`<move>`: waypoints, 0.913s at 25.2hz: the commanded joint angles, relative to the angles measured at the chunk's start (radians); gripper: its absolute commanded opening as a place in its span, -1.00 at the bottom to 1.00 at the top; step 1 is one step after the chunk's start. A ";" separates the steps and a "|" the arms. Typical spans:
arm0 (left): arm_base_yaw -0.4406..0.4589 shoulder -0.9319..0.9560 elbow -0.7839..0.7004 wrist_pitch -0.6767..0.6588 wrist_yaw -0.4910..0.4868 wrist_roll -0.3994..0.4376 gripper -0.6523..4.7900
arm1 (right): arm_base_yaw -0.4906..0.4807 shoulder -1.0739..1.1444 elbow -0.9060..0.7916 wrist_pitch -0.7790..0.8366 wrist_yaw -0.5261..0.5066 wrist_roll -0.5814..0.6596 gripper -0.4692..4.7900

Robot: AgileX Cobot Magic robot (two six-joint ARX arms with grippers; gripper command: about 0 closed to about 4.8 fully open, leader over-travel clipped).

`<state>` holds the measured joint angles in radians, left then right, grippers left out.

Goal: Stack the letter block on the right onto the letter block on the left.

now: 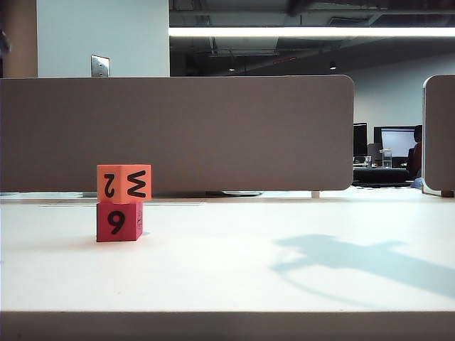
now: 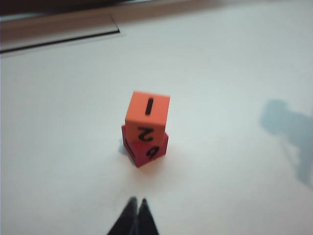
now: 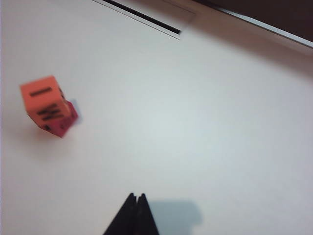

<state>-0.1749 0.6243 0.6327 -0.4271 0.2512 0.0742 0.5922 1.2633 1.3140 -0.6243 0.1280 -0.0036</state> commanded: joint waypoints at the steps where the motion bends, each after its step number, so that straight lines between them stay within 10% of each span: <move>1: -0.001 -0.063 -0.119 0.128 -0.011 -0.043 -0.78 | -0.001 -0.166 -0.240 0.174 0.095 0.002 -0.85; 11: -0.001 -0.156 -0.352 0.212 -0.012 -0.119 -0.78 | -0.003 -0.394 -0.696 0.380 0.164 -0.255 -0.64; 23: -0.001 -0.283 -0.449 0.315 -0.074 -0.113 -0.78 | -0.002 -0.581 -0.828 0.433 0.101 -0.157 -0.76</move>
<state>-0.1757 0.3630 0.1944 -0.1585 0.1558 -0.0387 0.5900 0.7124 0.4965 -0.2356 0.2401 -0.1711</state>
